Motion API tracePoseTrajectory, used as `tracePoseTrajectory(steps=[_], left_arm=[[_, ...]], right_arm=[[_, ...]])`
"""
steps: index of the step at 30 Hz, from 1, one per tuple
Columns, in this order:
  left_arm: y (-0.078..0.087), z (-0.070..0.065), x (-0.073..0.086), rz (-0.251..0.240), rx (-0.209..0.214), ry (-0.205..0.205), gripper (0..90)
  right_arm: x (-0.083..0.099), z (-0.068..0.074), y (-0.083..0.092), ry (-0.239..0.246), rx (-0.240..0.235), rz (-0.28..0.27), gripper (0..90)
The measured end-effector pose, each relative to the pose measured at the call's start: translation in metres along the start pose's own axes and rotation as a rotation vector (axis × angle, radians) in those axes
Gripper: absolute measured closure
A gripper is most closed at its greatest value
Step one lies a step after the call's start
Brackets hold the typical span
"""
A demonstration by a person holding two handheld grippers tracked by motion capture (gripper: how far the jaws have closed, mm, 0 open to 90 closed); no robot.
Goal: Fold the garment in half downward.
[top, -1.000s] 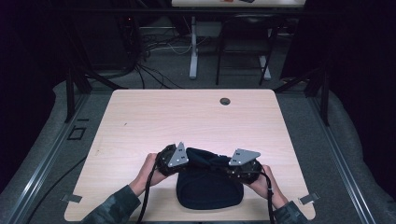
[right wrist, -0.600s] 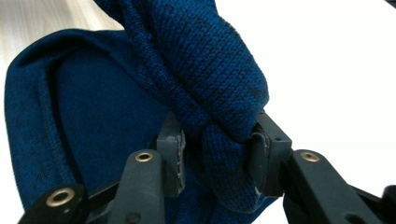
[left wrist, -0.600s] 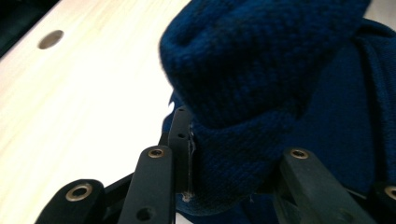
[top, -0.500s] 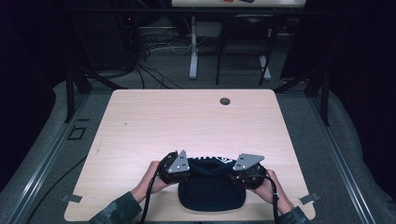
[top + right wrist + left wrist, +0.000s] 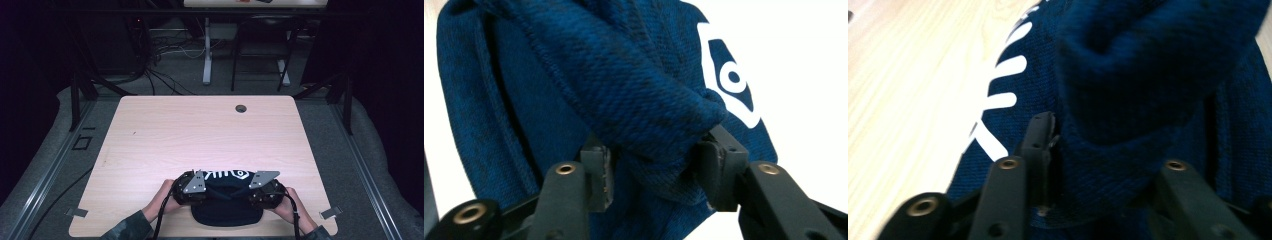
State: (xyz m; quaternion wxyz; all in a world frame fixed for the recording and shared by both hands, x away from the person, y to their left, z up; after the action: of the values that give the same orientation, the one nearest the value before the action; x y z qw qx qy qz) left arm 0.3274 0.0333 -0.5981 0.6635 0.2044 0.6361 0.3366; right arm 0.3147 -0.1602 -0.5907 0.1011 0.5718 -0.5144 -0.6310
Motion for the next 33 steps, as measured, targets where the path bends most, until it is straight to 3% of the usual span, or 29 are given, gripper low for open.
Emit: tracePoseTrajectory(steps=[2, 8, 16, 19, 21, 22, 23, 25, 26, 28, 30, 33], left_arm=[[0.0, -0.002, 0.002, 0.023, 0.004, 0.016, 48.8], [0.009, -0.003, 0.007, 0.038, 0.008, 0.044, 31.7], [0.033, -0.005, 0.012, 0.018, 0.013, 0.087, 20.3], [0.049, -0.002, 0.013, 0.009, -0.023, 0.076, 18.9], [0.064, 0.007, 0.01, -0.019, -0.067, 0.089, 18.4], [0.064, 0.007, 0.01, -0.019, -0.067, 0.089, 18.0], [0.068, 0.017, 0.007, -0.036, -0.1, 0.111, 18.0], [0.066, 0.022, 0.003, -0.054, -0.106, 0.131, 17.8], [0.063, 0.023, 0.002, -0.054, -0.104, 0.14, 18.0], [0.051, 0.025, -0.003, -0.057, -0.092, 0.156, 18.1], [0.032, 0.019, -0.007, -0.054, -0.058, 0.175, 17.5], [0.013, 0.007, -0.006, -0.026, -0.019, 0.166, 17.4]], right_arm=[[0.004, 0.001, -0.001, -0.009, -0.007, 0.024, 48.4], [0.013, 0.0, 0.005, -0.042, 0.002, 0.035, 44.7], [0.024, -0.007, 0.017, -0.08, 0.028, 0.046, 42.9], [0.028, -0.016, 0.026, -0.114, 0.059, 0.031, 42.2], [0.027, -0.025, 0.034, -0.15, 0.098, -0.001, 41.6], [0.027, -0.025, 0.034, -0.15, 0.098, -0.001, 41.6], [0.022, -0.033, 0.042, -0.181, 0.118, -0.035, 40.7], [0.019, -0.036, 0.044, -0.197, 0.127, -0.052, 40.5], [0.008, -0.036, 0.047, -0.221, 0.109, -0.106, 39.4], [-0.002, -0.03, 0.042, -0.228, 0.089, -0.124, 39.3], [-0.009, -0.022, 0.035, -0.219, 0.068, -0.126, 40.1], [-0.014, -0.008, 0.021, -0.206, 0.025, -0.096, 40.4]])
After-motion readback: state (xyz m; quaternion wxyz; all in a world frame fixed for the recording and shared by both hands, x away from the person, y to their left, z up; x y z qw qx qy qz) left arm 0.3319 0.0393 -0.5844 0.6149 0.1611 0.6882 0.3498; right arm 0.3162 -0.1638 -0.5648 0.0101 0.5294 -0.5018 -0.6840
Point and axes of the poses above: each handheld gripper's, and its own axes: y roughly backward along the jaws, x roughly out of its underside, z roughly to its left, the point moved 7 cm from there along -y, roughly forward along the jaws, and after that the axes turned 5 degrees about x, right-handed, at the moved point
